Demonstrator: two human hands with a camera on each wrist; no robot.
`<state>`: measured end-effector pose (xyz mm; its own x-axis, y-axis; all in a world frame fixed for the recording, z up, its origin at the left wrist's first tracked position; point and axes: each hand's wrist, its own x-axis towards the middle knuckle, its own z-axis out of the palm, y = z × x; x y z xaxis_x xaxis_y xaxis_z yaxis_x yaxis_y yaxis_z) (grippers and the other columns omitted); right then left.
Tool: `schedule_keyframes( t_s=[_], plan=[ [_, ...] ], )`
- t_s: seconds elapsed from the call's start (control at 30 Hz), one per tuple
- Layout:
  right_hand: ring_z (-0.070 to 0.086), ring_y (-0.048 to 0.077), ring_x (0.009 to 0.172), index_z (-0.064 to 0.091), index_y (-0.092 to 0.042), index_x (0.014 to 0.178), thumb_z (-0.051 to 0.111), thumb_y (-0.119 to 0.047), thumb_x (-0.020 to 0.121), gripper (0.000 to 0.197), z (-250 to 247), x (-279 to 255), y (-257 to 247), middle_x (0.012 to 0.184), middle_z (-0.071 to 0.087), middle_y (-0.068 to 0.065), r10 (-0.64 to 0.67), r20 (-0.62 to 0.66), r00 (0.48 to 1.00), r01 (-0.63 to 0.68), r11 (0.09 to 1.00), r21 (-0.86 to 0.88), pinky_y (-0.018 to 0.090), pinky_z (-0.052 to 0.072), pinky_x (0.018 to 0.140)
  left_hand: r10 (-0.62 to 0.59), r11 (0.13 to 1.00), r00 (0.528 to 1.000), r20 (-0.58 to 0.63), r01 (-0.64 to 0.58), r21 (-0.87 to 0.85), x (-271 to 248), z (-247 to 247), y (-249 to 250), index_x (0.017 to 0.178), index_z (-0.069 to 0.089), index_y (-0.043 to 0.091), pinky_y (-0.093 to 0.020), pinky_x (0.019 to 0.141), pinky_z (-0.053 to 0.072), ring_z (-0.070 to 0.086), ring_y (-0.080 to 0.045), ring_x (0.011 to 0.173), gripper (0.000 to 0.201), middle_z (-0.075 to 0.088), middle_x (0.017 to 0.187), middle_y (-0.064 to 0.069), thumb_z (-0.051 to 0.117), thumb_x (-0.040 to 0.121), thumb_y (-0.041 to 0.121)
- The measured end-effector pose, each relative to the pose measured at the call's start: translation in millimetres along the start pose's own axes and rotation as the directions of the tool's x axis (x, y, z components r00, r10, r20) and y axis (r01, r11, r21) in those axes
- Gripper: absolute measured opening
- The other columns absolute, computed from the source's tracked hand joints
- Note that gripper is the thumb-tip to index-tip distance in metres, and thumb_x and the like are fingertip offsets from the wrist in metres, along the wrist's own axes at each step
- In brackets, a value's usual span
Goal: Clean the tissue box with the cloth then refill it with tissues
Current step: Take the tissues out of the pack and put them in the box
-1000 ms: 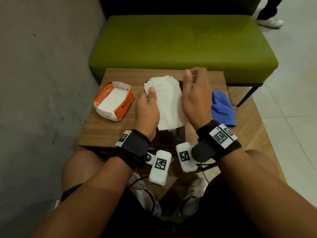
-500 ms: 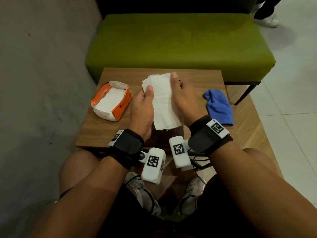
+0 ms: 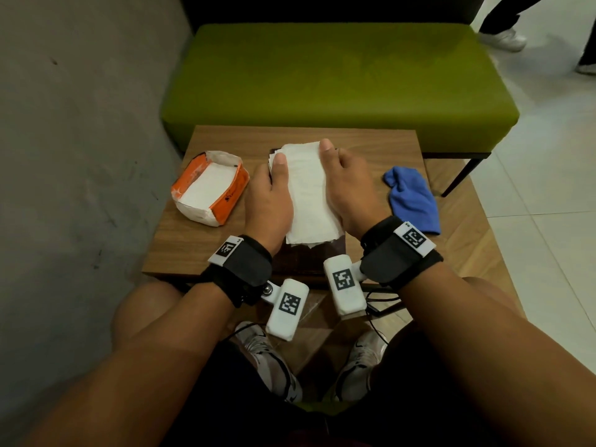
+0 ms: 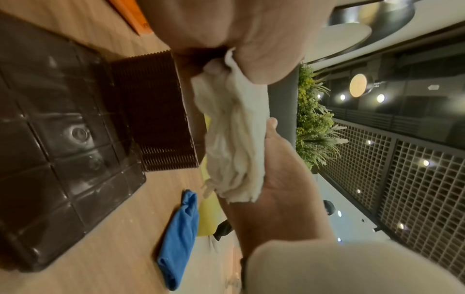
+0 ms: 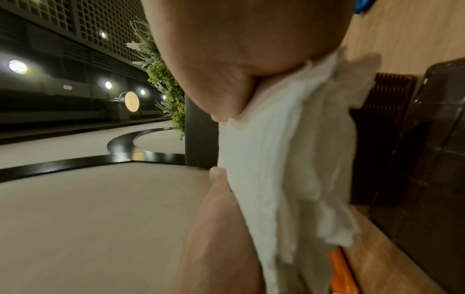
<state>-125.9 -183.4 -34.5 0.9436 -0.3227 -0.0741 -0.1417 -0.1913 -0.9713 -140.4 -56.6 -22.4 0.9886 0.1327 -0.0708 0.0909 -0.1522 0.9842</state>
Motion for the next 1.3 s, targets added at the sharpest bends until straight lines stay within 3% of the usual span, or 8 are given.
schedule_keyframes(
  t_s=[0.23, 0.33, 0.47, 0.7, 0.9, 1.0, 1.17, 1.3],
  plan=[
    [0.042, 0.020, 0.068, 0.048, -0.016, 0.074, 0.042, -0.056, 0.107, 0.053, -1, -4, -1, 0.071, 0.046, 0.006, -0.029, -0.020, 0.999, 0.030, 0.999, 0.025, 0.043, 0.038, 0.064, 0.074, 0.997, 0.997, 0.020, -0.073, -0.032, 3, -4, -8, 0.087, 0.057, 0.027, -0.054, 0.088, 0.058, 0.065, -0.017, 0.087, 0.037, 0.068, 0.090, -0.001, 0.042, 0.113, 0.047],
    [0.055, 0.026, 0.071, 0.056, -0.010, 0.080, 0.038, -0.059, 0.107, 0.059, -1, -3, -1, 0.077, 0.062, 0.016, -0.011, -0.046, 0.999, 0.013, 0.999, 0.030, 0.047, 0.051, 0.070, -0.019, 0.995, 0.995, 0.102, 0.029, -0.094, 4, -6, -4, 0.103, 0.066, 0.028, -0.044, 0.098, 0.062, 0.075, -0.014, 0.104, 0.034, 0.077, 0.106, 0.005, 0.038, 0.117, 0.043],
    [0.070, 0.046, 0.091, 0.066, 0.001, 0.095, 0.032, -0.073, 0.098, 0.081, 1, 1, -3, 0.096, 0.073, 0.027, -0.039, -0.048, 0.998, 0.039, 0.999, -0.007, 0.061, 0.058, 0.079, -0.202, 0.967, 0.942, 0.269, 0.235, -0.096, 7, -6, 6, 0.118, 0.076, 0.028, -0.052, 0.102, 0.062, 0.079, -0.023, 0.112, 0.065, 0.082, 0.118, -0.002, 0.037, 0.103, 0.078],
    [0.062, 0.040, 0.068, 0.060, 0.002, 0.081, 0.035, -0.056, 0.108, 0.069, -3, 3, -5, 0.076, 0.069, 0.020, -0.081, -0.089, 0.993, 0.071, 0.991, -0.114, 0.049, 0.052, 0.061, -0.056, 0.998, 0.997, 0.053, 0.058, -0.038, 6, -2, -10, 0.089, 0.075, 0.021, -0.058, 0.089, 0.063, 0.079, -0.024, 0.091, 0.058, 0.082, 0.091, -0.001, 0.043, 0.103, 0.067],
    [0.046, 0.022, 0.062, 0.053, -0.004, 0.074, 0.037, -0.045, 0.114, 0.059, -6, 4, -3, 0.067, 0.055, 0.014, -0.075, -0.097, 0.992, 0.062, 0.990, -0.129, 0.043, 0.039, 0.058, -0.207, 0.971, 0.955, 0.211, 0.227, -0.072, 5, -6, 3, 0.103, 0.078, 0.024, -0.052, 0.100, 0.063, 0.080, -0.022, 0.103, 0.066, 0.084, 0.104, -0.004, 0.033, 0.108, 0.072],
    [0.047, 0.024, 0.060, 0.057, 0.001, 0.074, 0.039, -0.043, 0.114, 0.062, -4, 3, -7, 0.067, 0.059, 0.018, -0.111, -0.082, 0.990, 0.097, 0.983, -0.159, 0.045, 0.039, 0.056, -0.138, 0.990, 0.970, 0.200, 0.139, 0.010, 4, -4, 2, 0.120, 0.075, 0.024, -0.049, 0.096, 0.064, 0.080, -0.017, 0.102, 0.059, 0.083, 0.108, 0.003, 0.045, 0.104, 0.072],
    [0.054, 0.034, 0.063, 0.061, 0.008, 0.085, 0.037, -0.048, 0.112, 0.067, -7, 8, -4, 0.082, 0.068, 0.031, -0.139, -0.087, 0.986, 0.123, 0.978, -0.169, 0.057, 0.050, 0.065, -0.089, 0.996, 0.986, 0.144, 0.089, 0.008, 10, -7, -11, 0.108, 0.075, 0.016, -0.057, 0.096, 0.062, 0.080, -0.025, 0.103, 0.057, 0.083, 0.104, -0.004, 0.047, 0.103, 0.066],
    [0.051, 0.015, 0.062, 0.061, 0.000, 0.081, 0.040, -0.044, 0.113, 0.059, -20, 8, -12, 0.069, 0.060, 0.010, -0.194, 0.093, 0.977, 0.211, 0.951, -0.225, 0.045, 0.044, 0.062, -0.097, 0.995, 0.987, 0.129, 0.092, 0.046, 20, -23, -3, 0.112, 0.060, 0.020, -0.040, 0.079, 0.066, 0.074, -0.014, 0.092, 0.048, 0.074, 0.106, -0.003, 0.048, 0.107, 0.065]
  ],
)
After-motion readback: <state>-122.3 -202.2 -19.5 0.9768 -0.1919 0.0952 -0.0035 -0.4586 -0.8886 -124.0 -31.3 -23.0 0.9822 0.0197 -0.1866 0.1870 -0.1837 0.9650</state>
